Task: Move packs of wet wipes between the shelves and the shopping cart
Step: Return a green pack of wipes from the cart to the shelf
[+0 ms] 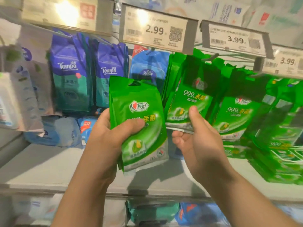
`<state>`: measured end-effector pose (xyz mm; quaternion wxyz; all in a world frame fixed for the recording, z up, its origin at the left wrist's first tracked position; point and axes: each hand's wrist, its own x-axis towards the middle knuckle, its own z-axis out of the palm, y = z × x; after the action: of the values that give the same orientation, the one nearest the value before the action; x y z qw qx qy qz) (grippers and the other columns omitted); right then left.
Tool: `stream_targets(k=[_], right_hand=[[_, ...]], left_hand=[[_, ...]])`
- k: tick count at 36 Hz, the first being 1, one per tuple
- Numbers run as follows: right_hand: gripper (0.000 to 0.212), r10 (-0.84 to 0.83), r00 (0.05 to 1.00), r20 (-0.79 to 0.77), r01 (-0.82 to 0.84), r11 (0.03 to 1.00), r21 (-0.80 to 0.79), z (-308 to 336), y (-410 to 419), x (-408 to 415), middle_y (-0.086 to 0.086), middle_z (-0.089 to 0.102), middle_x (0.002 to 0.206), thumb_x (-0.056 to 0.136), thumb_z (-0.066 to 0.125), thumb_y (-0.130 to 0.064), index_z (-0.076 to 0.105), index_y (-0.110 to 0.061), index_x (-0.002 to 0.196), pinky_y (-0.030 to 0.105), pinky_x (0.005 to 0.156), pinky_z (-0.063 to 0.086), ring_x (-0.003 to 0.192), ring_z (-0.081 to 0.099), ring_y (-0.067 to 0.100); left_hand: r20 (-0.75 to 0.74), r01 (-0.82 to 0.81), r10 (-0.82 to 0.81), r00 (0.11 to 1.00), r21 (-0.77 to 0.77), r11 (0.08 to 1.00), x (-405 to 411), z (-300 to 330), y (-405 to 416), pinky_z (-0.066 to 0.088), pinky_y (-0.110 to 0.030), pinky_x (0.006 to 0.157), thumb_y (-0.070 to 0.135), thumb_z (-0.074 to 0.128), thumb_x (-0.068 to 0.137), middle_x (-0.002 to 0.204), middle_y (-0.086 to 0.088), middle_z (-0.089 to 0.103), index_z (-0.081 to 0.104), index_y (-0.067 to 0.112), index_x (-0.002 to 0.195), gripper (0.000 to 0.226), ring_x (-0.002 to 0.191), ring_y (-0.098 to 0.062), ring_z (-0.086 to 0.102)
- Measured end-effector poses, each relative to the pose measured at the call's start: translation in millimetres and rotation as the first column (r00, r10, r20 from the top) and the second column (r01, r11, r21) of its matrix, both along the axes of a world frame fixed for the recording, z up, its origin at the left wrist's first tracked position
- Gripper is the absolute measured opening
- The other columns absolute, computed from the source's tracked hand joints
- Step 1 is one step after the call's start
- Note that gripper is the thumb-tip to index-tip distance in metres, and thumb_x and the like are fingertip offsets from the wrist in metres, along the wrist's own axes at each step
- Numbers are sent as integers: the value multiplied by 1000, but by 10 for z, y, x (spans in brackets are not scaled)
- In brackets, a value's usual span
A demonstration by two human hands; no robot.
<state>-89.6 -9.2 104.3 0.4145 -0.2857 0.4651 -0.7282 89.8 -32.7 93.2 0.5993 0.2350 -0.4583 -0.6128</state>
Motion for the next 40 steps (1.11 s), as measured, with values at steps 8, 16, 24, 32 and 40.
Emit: stream_targets(k=[8,16,24,32,40], right_hand=[[45,-26,991,131,20,999,40,109,-266,34,9,63,97,94,67,-40,58,-9,126,25,47,42,51,52,12],[22,-73,980,186,56,994,95,161,-356,71,11,61,83,97,64,-33,58,-12,95,29,62,54,62,58,19],[63,125,957,263,-185,958,219,65,-210,-32,9,58,110,93,55,-61,48,-10,128,28,60,57,81,62,19],[84,319,906,-277,-307,948,87,40,194,103,33,64,118,75,68,-70,61,-5,127,71,95,45,106,59,57],[57,336,814,-474,-373,928,17,93,367,115,13,75,104,75,76,-39,59,-7,118,37,85,59,97,73,30]], left_hand=[[-17,3,-3,1000,17,1000,-18,-6,15,62,-39,71,27,83,49,108,-15,77,65,8,123,78,89,-33,76],[-12,4,-4,1000,37,999,-45,-2,26,62,-44,76,27,83,51,109,-17,77,66,8,122,75,92,-37,76],[-29,27,-26,999,28,999,-82,29,45,63,-42,73,11,81,62,104,-16,78,66,7,118,58,87,-33,76],[-25,64,-64,998,5,998,-143,8,29,64,-43,73,11,77,66,102,-17,78,71,13,106,41,86,-35,76],[-26,123,-123,992,-23,992,-195,-6,25,63,-47,75,10,84,59,106,-22,76,69,8,111,54,89,-39,75]])
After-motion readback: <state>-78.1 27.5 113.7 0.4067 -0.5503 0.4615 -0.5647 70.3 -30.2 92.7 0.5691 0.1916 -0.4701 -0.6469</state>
